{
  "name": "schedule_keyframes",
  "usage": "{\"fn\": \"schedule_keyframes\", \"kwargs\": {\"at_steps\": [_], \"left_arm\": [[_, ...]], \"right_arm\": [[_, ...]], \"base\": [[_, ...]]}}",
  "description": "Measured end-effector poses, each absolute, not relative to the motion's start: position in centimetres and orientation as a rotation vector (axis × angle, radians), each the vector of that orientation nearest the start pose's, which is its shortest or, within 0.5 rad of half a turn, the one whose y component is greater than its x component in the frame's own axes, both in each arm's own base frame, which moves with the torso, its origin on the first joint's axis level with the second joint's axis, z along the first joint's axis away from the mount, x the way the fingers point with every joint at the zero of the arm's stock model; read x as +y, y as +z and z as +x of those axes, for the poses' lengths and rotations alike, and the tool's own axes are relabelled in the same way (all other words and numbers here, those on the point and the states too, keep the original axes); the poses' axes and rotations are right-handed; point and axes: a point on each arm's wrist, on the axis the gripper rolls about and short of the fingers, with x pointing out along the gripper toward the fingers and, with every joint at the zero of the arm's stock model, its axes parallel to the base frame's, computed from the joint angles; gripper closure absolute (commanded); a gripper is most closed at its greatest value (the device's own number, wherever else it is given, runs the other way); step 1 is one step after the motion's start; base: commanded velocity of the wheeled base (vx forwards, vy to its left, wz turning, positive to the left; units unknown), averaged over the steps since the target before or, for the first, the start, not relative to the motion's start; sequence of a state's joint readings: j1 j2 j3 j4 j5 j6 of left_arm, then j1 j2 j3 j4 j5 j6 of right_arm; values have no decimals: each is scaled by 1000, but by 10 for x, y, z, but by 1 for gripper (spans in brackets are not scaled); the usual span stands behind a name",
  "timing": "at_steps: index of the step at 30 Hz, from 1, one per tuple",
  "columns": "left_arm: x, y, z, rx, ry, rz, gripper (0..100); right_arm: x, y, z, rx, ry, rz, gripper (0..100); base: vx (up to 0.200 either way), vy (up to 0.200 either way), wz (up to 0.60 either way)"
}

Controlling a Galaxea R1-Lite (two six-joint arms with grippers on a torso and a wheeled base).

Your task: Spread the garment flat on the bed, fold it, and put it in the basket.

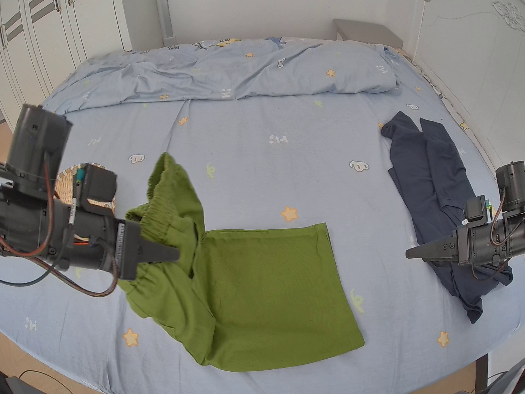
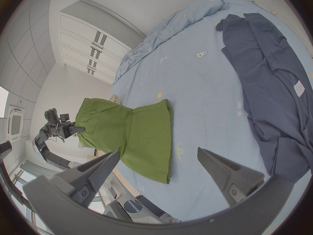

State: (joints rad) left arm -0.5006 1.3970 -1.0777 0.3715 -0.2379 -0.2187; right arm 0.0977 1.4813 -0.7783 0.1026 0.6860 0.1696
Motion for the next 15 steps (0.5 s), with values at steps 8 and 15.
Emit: {"fn": "schedule_keyframes", "kwargs": {"at_steps": [8,15], "left_arm": [[-166,247,196,767,-767,-68,100],[-203,228,209,774,-742,-79,100]], "right_arm": [[35,177,218,841,672,388,0],[35,178,217,835,672,387,0]], "base": [[0,0,0],[0,0,0]]}}
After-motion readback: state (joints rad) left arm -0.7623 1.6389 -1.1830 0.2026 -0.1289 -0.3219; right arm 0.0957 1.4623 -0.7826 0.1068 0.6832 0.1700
